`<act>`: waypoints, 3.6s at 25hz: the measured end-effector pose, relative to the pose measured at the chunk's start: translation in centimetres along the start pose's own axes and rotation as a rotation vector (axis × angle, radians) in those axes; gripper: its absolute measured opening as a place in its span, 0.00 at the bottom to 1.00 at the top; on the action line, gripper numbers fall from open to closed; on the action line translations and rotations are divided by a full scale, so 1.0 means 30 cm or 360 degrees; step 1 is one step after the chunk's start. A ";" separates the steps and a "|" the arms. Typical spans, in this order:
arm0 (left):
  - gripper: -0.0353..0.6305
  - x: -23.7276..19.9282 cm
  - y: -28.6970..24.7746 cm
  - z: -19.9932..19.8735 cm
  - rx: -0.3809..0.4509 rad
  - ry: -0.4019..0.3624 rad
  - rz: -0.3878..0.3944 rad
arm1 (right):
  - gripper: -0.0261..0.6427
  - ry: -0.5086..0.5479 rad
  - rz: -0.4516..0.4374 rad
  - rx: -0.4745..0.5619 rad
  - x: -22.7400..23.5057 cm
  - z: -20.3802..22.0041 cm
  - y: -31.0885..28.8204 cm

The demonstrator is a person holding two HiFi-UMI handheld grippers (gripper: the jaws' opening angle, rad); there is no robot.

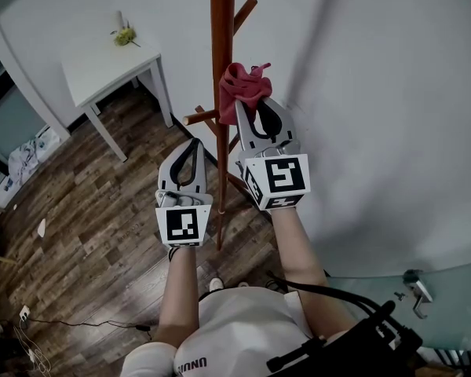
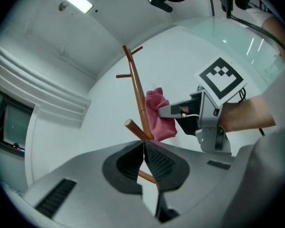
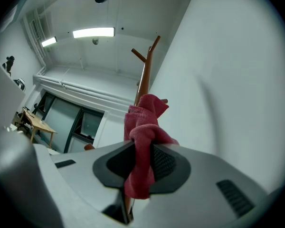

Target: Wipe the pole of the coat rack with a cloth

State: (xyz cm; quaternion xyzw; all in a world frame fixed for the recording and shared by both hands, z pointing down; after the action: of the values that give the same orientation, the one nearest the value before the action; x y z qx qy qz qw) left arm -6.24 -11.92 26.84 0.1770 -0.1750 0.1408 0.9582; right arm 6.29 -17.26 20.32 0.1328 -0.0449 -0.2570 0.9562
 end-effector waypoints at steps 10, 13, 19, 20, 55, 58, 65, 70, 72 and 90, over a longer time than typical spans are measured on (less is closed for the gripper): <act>0.08 0.016 0.001 0.018 -0.0053 -0.0055 0.0047 | 0.17 -0.0021 0.0020 -0.0075 0.000 0.074 0.020; 0.08 0.016 0.003 0.025 -0.0062 -0.0054 0.0049 | 0.17 -0.0033 0.0025 -0.0094 0.001 0.095 0.025; 0.08 0.013 0.010 0.028 -0.0054 -0.0011 0.0028 | 0.17 -0.0045 0.0035 -0.0134 -0.001 0.133 0.038; 0.08 0.012 0.010 0.026 -0.0041 0.0013 0.0016 | 0.17 -0.0047 0.0034 -0.0140 -0.002 0.139 0.039; 0.08 0.014 0.041 0.097 -0.0148 0.0030 0.0054 | 0.17 -0.0080 0.0074 -0.0388 -0.009 0.326 0.080; 0.08 0.019 0.042 0.101 -0.0136 0.0076 0.0040 | 0.17 -0.0080 0.0078 -0.0402 -0.010 0.337 0.087; 0.08 0.030 0.049 0.131 -0.0203 0.0046 0.0080 | 0.17 -0.0080 0.0091 -0.0451 -0.007 0.371 0.099; 0.08 0.035 0.053 0.142 -0.0192 0.0105 0.0063 | 0.17 -0.0079 0.0106 -0.0484 -0.007 0.394 0.106; 0.08 0.035 0.057 0.153 -0.0206 0.0103 0.0065 | 0.17 -0.0077 0.0106 -0.0495 -0.011 0.404 0.107; 0.08 0.063 0.088 0.214 -0.0291 0.0137 0.0090 | 0.17 -0.0063 0.0112 -0.0605 -0.015 0.487 0.134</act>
State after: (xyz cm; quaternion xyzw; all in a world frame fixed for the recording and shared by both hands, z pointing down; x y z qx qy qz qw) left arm -7.26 -11.64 33.94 0.0776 -0.1508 0.1588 0.9726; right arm 5.58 -17.06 35.46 -0.0570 -0.0190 -0.2299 0.9713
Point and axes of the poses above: the fingertips, and each gripper's own axes: y backward along the fingers, x to its right, z out of its underside, the point moved 5 cm from there along y, backward along the fingers, and after that the axes turned 10 degrees about -y, right-handed, at the moved point
